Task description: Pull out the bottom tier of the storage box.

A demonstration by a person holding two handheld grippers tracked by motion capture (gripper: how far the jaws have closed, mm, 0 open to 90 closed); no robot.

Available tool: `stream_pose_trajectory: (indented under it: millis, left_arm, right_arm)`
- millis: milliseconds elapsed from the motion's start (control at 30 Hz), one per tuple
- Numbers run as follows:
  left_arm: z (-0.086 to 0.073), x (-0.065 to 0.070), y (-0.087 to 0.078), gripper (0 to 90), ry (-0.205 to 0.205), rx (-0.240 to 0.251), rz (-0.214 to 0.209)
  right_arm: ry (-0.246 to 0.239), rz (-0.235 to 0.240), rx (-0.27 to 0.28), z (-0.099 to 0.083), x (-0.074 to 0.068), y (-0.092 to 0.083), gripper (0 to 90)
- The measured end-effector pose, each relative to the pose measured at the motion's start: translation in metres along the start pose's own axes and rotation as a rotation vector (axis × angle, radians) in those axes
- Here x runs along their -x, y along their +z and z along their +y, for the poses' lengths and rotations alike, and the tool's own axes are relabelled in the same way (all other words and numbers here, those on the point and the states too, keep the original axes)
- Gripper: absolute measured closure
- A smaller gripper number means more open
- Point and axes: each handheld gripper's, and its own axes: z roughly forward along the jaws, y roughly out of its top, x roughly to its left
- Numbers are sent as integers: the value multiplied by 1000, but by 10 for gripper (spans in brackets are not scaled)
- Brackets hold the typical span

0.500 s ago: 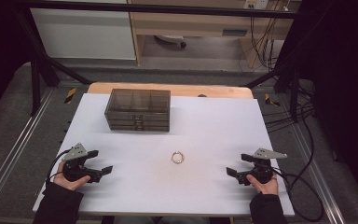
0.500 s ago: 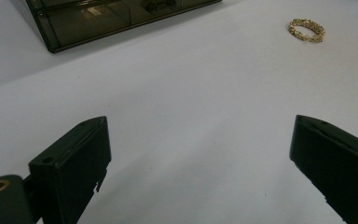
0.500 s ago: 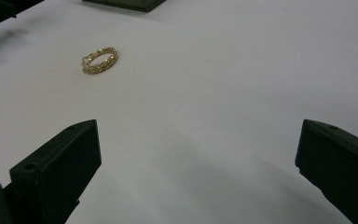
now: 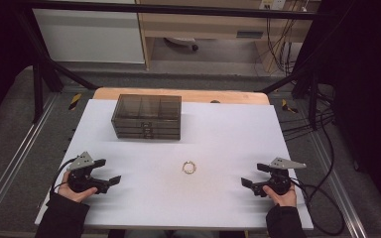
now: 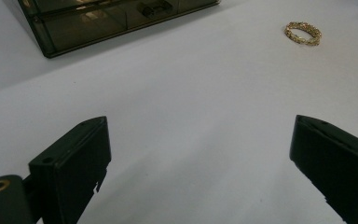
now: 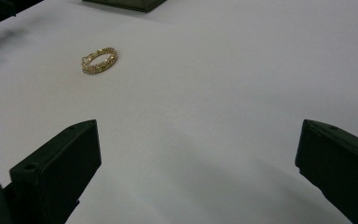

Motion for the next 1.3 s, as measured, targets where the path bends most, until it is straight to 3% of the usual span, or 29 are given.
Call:
stream_pose_trajectory:
  millis: [667, 1300]
  left_arm:
    - [9, 4, 6, 48, 37, -29, 0]
    - [18, 11, 11, 66, 132, -70, 10]
  right_arm:
    - [-9, 0, -16, -1, 0, 2, 7]
    - [-12, -3, -20, -1, 0, 2, 7]
